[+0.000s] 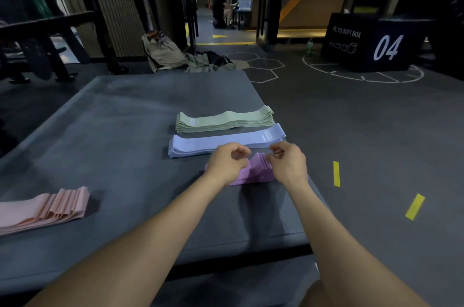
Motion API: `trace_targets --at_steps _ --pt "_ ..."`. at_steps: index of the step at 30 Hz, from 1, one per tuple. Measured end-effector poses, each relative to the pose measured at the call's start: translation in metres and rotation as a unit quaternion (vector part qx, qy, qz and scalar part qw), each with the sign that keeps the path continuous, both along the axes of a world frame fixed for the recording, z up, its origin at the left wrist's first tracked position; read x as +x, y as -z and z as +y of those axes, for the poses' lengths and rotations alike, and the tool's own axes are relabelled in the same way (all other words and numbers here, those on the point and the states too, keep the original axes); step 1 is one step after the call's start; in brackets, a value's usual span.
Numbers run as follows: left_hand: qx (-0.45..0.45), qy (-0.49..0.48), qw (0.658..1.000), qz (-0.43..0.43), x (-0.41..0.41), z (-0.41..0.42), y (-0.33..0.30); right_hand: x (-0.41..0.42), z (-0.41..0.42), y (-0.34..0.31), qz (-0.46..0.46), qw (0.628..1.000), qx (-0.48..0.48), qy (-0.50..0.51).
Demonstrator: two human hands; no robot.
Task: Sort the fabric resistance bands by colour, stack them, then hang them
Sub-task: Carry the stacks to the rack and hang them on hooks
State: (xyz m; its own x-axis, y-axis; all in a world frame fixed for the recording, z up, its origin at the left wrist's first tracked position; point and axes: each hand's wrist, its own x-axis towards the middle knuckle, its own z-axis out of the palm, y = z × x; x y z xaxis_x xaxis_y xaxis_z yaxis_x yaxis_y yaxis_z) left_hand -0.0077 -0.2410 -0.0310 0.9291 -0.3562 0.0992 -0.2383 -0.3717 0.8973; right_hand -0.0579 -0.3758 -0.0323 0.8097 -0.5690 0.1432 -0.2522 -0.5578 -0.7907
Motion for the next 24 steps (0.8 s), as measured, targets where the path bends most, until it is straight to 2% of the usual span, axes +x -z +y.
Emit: trace_targets --at_steps 5,8,12,17,24 --pt "-0.011 -0.094 0.995 -0.013 0.030 0.032 -0.010 0.028 0.026 -0.010 -0.017 0.998 -0.033 -0.054" --pt "0.002 -0.156 0.988 0.003 0.052 0.050 -0.006 0.055 0.043 -0.006 0.017 0.991 -0.072 -0.110" --pt "0.024 -0.203 0.979 -0.001 0.081 0.072 0.001 0.086 0.050 -0.005 0.072 0.982 -0.120 -0.131" --pt "0.120 -0.260 0.958 0.002 0.108 0.093 0.013 0.108 0.048 0.002 0.107 0.969 -0.182 -0.126" --pt "0.229 -0.235 0.938 0.111 0.114 0.101 0.011 0.110 0.048 0.009 0.108 0.961 -0.218 -0.131"
